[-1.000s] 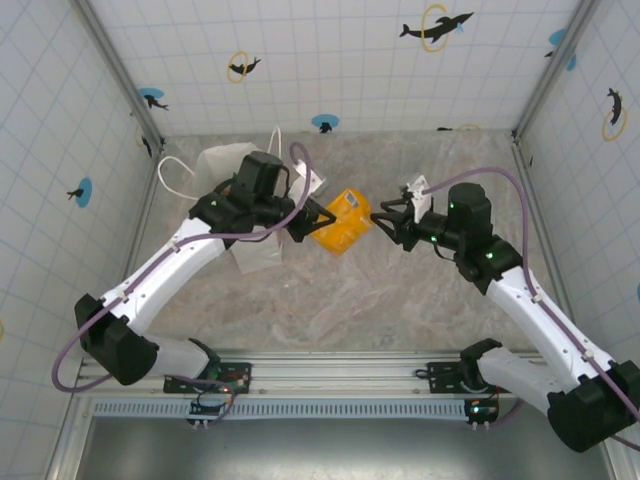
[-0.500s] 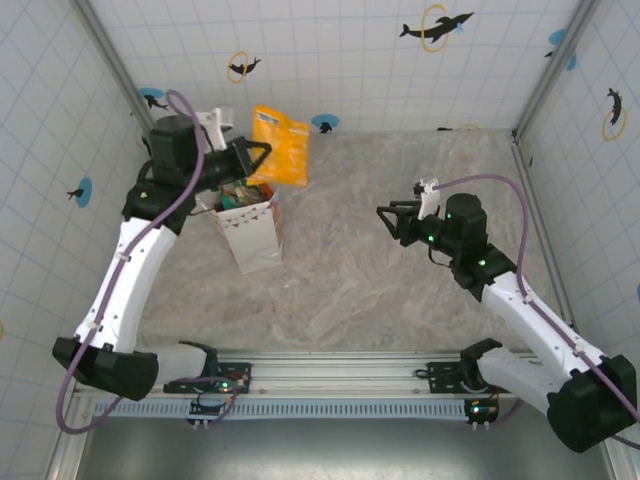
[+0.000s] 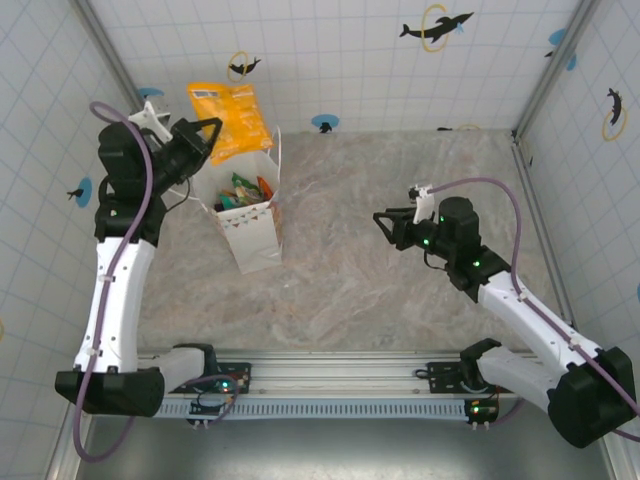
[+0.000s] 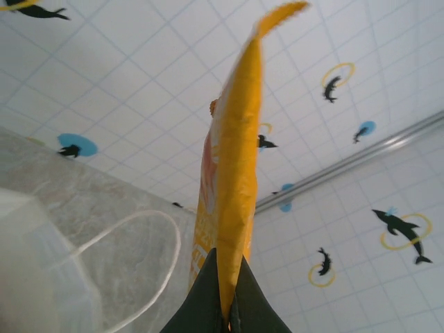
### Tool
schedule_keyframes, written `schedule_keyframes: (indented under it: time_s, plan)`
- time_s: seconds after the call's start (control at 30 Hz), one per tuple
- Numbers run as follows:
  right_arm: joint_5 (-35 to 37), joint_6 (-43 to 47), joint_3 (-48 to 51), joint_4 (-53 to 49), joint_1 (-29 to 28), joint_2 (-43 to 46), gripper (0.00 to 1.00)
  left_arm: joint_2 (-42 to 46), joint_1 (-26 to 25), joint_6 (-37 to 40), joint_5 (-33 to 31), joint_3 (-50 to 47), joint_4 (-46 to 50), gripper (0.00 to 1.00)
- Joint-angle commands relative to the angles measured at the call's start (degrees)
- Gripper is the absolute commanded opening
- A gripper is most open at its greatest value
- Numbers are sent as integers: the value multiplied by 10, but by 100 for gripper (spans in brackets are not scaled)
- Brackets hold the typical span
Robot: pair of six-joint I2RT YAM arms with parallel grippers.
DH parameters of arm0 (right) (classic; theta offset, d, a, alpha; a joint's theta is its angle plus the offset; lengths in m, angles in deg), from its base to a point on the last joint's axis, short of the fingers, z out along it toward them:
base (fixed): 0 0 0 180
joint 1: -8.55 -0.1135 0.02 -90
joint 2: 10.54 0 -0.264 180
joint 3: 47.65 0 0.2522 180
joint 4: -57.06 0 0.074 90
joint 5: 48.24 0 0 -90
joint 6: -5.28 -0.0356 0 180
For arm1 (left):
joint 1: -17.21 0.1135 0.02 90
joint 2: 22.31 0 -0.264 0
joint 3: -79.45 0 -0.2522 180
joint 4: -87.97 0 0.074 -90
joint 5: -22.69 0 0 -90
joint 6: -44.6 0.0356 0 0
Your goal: Place the snacks into the paper bag
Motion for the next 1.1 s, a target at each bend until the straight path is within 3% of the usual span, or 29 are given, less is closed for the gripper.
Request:
schedule_keyframes:
  time_s: [0.0,0.1,0.3,0.63,0.8,1.0,1.07]
  plan:
    - [4,0,8,13,-5,-3,43,-14,6,58,-64,83,115,4]
    - [4,-1,9,13,-6,-7,42,-24,11,85,-84,95,185,4]
    - [8,-1,14,12,-15,-12,41,-26,11,103,-99,29,225,3]
    - [22,-3,16,8,-24,-9,41,-55,11,115,-72,-27,202,3]
    - [28,-4,18,7,-27,-4,41,-75,12,102,-30,-45,171,5]
    - [31,-3,18,10,-28,-3,41,-101,11,121,-36,-42,194,12]
    - [23,-5,16,10,-29,-7,41,-114,12,126,-49,-26,216,18]
